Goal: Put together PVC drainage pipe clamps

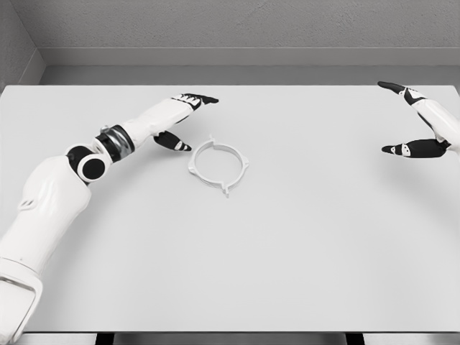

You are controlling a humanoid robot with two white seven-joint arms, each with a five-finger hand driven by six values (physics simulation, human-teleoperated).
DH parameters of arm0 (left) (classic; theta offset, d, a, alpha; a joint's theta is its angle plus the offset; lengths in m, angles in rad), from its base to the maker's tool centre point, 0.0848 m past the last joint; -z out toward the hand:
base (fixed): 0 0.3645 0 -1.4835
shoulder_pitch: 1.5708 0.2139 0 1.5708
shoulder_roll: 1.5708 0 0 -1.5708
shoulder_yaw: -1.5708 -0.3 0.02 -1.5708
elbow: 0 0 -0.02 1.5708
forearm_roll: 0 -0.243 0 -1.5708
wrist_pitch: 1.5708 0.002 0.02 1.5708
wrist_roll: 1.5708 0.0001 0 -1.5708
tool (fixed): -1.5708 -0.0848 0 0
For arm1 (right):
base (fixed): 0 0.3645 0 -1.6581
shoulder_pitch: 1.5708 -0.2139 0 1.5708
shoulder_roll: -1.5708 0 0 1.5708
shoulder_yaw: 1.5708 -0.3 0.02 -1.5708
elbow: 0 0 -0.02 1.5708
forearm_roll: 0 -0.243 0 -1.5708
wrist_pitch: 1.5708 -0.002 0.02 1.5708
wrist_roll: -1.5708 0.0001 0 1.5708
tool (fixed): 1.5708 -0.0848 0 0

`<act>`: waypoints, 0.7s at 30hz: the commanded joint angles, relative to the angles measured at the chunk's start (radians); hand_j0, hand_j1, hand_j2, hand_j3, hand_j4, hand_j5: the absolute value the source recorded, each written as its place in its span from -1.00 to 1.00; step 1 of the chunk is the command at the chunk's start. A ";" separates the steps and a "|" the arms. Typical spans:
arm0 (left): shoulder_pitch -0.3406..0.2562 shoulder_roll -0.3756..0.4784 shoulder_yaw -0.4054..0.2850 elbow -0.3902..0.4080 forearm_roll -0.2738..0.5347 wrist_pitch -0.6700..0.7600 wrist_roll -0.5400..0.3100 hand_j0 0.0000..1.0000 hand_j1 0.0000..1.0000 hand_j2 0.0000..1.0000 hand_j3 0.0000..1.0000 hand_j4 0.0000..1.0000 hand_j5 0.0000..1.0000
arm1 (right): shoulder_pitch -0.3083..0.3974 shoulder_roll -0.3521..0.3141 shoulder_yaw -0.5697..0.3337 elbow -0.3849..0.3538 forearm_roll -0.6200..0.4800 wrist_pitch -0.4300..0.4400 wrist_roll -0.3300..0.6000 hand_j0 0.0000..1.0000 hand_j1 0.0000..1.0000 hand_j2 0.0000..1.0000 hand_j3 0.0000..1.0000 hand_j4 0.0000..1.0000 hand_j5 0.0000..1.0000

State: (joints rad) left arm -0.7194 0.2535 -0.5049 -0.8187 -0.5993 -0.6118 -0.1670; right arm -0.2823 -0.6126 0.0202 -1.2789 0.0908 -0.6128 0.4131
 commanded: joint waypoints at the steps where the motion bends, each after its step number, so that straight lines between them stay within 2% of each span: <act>1: 0.000 -0.002 0.002 -0.002 0.007 0.001 0.000 1.00 1.00 1.00 1.00 1.00 1.00 | 0.000 -0.001 0.000 0.000 -0.008 0.002 0.000 1.00 1.00 1.00 1.00 1.00 1.00; 21: 0.025 -0.008 0.002 -0.017 0.012 0.001 0.001 1.00 1.00 1.00 1.00 1.00 1.00 | 0.002 -0.001 0.001 0.000 -0.008 0.002 0.000 1.00 1.00 1.00 1.00 1.00 1.00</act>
State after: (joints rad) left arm -0.6949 0.2465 -0.5047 -0.8337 -0.5954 -0.6117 -0.1670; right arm -0.2807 -0.6126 0.0219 -1.2787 0.0908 -0.6128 0.4131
